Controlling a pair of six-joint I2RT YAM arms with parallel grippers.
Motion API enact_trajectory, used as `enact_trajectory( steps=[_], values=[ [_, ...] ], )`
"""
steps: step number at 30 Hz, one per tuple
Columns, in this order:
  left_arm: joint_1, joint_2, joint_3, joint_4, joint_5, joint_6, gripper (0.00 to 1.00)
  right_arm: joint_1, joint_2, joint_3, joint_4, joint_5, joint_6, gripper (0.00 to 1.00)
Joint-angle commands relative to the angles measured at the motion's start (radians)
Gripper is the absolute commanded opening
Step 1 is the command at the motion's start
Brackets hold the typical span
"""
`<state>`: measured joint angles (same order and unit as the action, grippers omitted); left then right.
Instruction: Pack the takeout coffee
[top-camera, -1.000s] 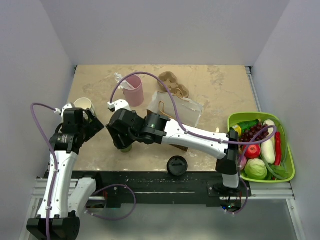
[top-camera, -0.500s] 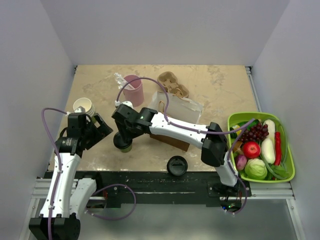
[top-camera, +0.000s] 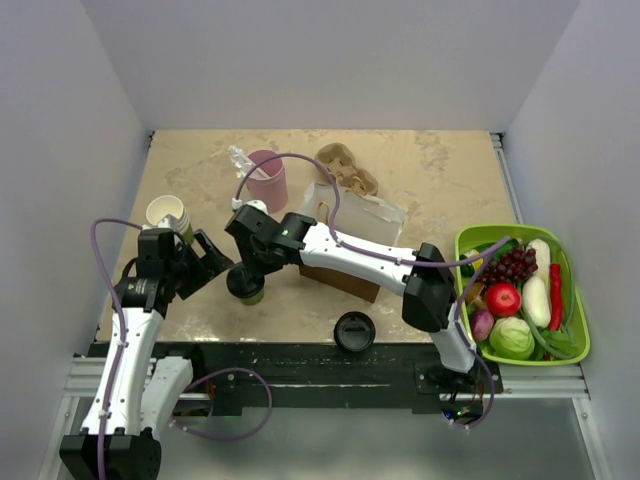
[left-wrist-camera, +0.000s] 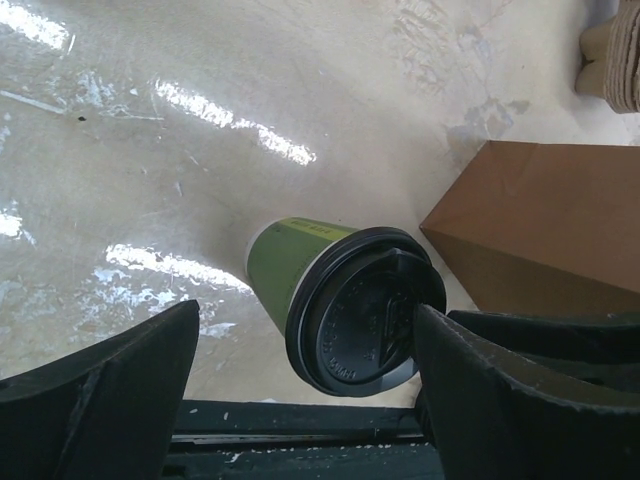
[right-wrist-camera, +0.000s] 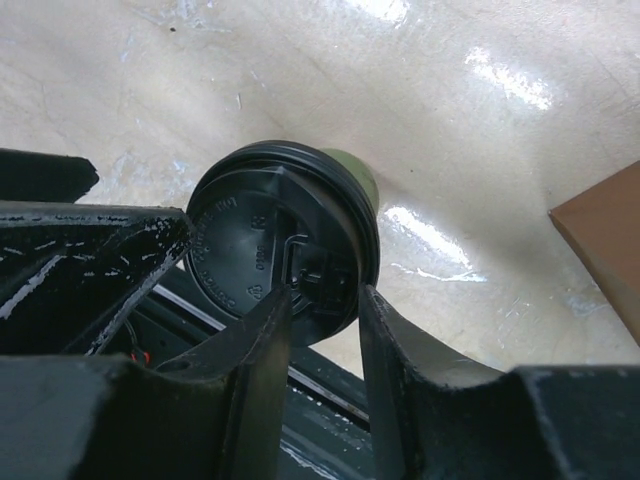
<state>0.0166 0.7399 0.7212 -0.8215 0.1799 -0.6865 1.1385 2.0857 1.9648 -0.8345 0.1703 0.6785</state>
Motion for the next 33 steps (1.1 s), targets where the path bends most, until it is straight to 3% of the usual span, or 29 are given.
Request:
enact_trajectory(
  steps=[1, 19, 33],
  values=[
    [0.006, -0.008, -0.028, 0.055, 0.059, 0.021, 0.9, -0.008, -0.01, 0.008, 0.022, 0.028, 0.018, 0.35],
    [0.006, -0.007, -0.072, 0.09, 0.109, 0.018, 0.87, -0.008, 0.036, -0.003, 0.018, 0.018, 0.01, 0.33],
    [0.005, 0.006, -0.123, 0.137, 0.164, 0.013, 0.83, -0.008, 0.039, -0.055, 0.064, -0.002, 0.043, 0.21]
  ],
)
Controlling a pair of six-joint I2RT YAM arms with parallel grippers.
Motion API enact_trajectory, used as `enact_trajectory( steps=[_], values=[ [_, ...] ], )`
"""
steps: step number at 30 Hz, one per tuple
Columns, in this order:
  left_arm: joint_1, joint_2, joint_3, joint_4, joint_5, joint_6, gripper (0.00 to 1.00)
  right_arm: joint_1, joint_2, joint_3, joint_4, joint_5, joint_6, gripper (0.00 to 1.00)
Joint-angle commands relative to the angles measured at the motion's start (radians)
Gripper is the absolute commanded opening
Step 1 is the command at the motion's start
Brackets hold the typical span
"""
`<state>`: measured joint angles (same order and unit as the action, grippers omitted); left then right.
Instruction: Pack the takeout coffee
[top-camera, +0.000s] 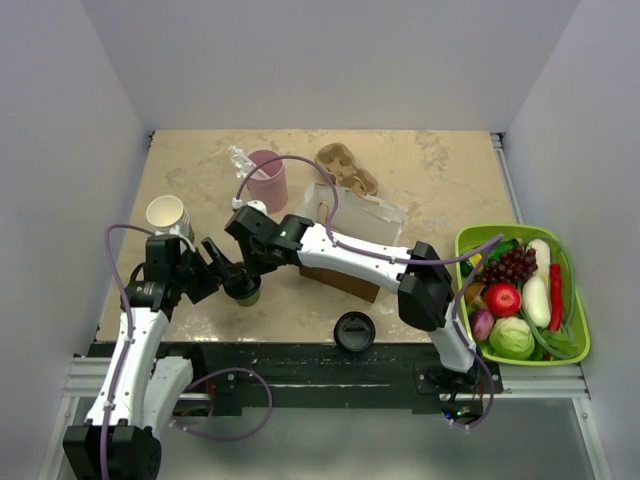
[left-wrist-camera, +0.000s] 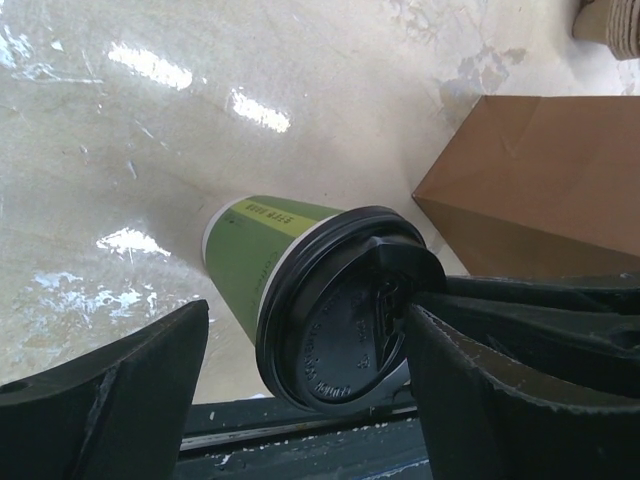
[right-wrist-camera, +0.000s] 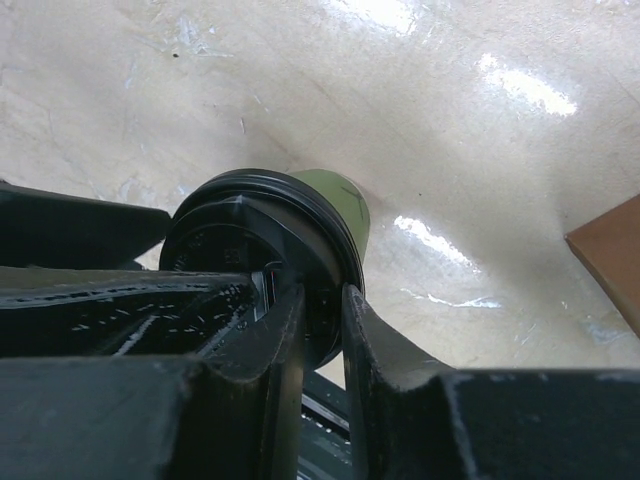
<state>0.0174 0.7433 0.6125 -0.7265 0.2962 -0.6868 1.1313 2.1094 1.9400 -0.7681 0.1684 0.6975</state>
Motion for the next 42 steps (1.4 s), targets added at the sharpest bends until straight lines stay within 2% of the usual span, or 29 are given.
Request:
enact_trajectory(
  steps=[1, 3, 8, 12, 15, 19, 21, 25, 30, 32, 35, 37, 39, 42],
  values=[
    [0.004, 0.001, -0.016, 0.044, 0.047, 0.015, 0.82, -0.002, 0.017, -0.03, 0.0, -0.001, 0.025, 0.19],
    [0.006, 0.002, -0.019, 0.047, 0.05, 0.013, 0.82, -0.002, 0.021, -0.032, -0.005, -0.006, 0.026, 0.17],
    [0.004, 0.005, -0.011, 0.047, 0.055, 0.024, 0.82, -0.001, 0.001, -0.058, 0.029, -0.006, 0.021, 0.0],
    [0.004, -0.004, 0.019, 0.03, 0.054, 0.03, 0.84, 0.005, -0.057, -0.059, 0.044, 0.052, -0.013, 0.0],
    [0.004, -0.016, 0.072, 0.0, 0.026, 0.036, 0.9, 0.005, -0.107, -0.084, 0.072, 0.089, -0.016, 0.0],
    [0.004, -0.016, 0.194, -0.057, -0.026, 0.064, 1.0, 0.005, -0.158, -0.085, 0.09, 0.1, -0.023, 0.0],
    [0.006, -0.004, 0.262, -0.096, -0.08, 0.116, 1.0, 0.005, -0.173, -0.047, 0.075, 0.106, -0.041, 0.0],
    [0.004, 0.04, 0.507, -0.188, -0.178, 0.162, 1.0, 0.005, -0.241, 0.002, 0.047, 0.132, -0.073, 0.0],
    [0.004, 0.068, 0.673, -0.226, -0.242, 0.185, 1.0, 0.005, -0.353, 0.076, 0.027, 0.149, -0.107, 0.0],
    [0.004, 0.085, 0.711, -0.225, -0.227, 0.191, 1.0, 0.005, -0.385, 0.13, 0.003, 0.169, -0.119, 0.0],
    [0.004, 0.108, 0.724, -0.179, -0.132, 0.193, 1.0, -0.004, -0.448, 0.194, -0.048, 0.23, -0.131, 0.0],
    [0.004, 0.139, 0.733, -0.128, -0.017, 0.204, 1.0, -0.019, -0.512, 0.198, -0.071, 0.259, -0.133, 0.0],
    [0.004, 0.189, 0.757, -0.102, 0.09, 0.22, 1.0, -0.06, -0.575, 0.189, -0.112, 0.27, -0.13, 0.0],
    [-0.01, 0.25, 0.776, -0.058, 0.132, 0.217, 1.0, -0.158, -0.624, 0.185, -0.189, 0.275, -0.115, 0.0]
  ],
)
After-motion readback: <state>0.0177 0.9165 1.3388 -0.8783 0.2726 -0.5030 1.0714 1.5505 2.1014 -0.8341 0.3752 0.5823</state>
